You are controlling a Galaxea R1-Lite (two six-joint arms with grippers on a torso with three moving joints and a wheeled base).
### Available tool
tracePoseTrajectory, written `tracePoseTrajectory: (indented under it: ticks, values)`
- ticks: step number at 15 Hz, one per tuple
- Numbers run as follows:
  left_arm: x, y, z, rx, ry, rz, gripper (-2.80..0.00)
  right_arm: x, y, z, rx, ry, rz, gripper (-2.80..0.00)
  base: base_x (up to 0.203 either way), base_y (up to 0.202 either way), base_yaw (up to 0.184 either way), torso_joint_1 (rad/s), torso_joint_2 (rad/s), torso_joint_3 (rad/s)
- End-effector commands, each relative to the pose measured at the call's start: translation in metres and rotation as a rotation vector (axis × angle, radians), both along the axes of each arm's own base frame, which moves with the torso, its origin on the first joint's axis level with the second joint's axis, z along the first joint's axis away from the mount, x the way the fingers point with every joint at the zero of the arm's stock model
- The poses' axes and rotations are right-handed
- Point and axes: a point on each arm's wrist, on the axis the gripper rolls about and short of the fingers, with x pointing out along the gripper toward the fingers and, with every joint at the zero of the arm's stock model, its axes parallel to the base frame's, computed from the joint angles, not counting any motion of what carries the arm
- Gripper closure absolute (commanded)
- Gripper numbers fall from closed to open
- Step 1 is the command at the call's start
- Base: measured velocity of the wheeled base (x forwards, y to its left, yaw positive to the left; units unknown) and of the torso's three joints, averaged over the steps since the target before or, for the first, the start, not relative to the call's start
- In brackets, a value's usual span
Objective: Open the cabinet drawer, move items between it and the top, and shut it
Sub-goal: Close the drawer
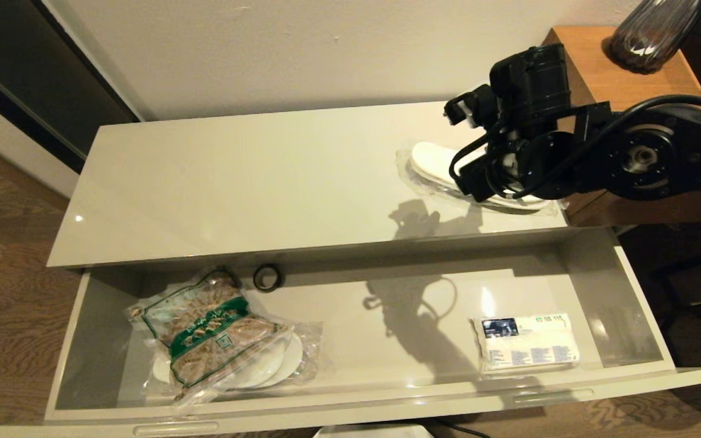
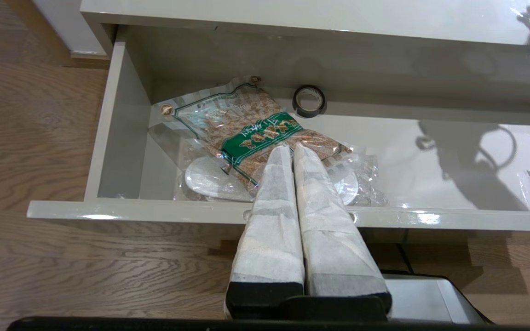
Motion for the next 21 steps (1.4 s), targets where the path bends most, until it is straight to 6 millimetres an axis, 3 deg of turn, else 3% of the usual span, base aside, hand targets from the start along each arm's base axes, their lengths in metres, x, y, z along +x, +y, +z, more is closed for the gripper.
tracePoseTrajectory:
  ticks: [1, 7, 10, 12, 15, 18, 21]
  values:
    - [0.0, 0.0, 0.0, -0.001, 0.0, 0.002, 0.0, -0.026, -0.01, 0.008, -0.002, 0.004, -0.001, 0.0, 0.0, 0.0, 0.0, 0.0, 0.0, 0.0]
    - [0.0, 0.0, 0.0, -0.001, 0.0, 0.002, 0.0, -0.093, -0.042, 0.032, 0.074, 0.173, -0.067, 0.0, 0.0, 0.0, 0.0, 0.0, 0.0, 0.0]
    - [0.0, 0.0, 0.0, -0.001, 0.0, 0.002, 0.0, -0.119, -0.061, 0.058, 0.239, 0.226, -0.199, 0.0, 0.0, 0.0, 0.0, 0.0, 0.0, 0.0]
    - [0.0, 0.0, 0.0, -0.001, 0.0, 0.0, 0.0, -0.137, -0.079, 0.068, 0.321, 0.241, -0.303, 0.0, 0.0, 0.0, 0.0, 0.0, 0.0, 0.0]
    - [0.0, 0.0, 0.0, -0.001, 0.0, 0.0, 0.0, -0.174, -0.119, 0.095, 0.327, 0.137, -0.32, 0.0, 0.0, 0.0, 0.0, 0.0, 0.0, 0.0]
    - [0.0, 0.0, 0.0, -0.001, 0.0, 0.002, 0.0, -0.222, -0.151, 0.11, 0.355, 0.063, -0.322, 0.0, 0.0, 0.0, 0.0, 0.0, 0.0, 0.0]
    - [0.0, 0.0, 0.0, -0.001, 0.0, 0.002, 0.0, -0.282, -0.188, 0.11, 0.379, 0.037, -0.342, 0.0, 0.0, 0.0, 0.0, 0.0, 0.0, 0.0]
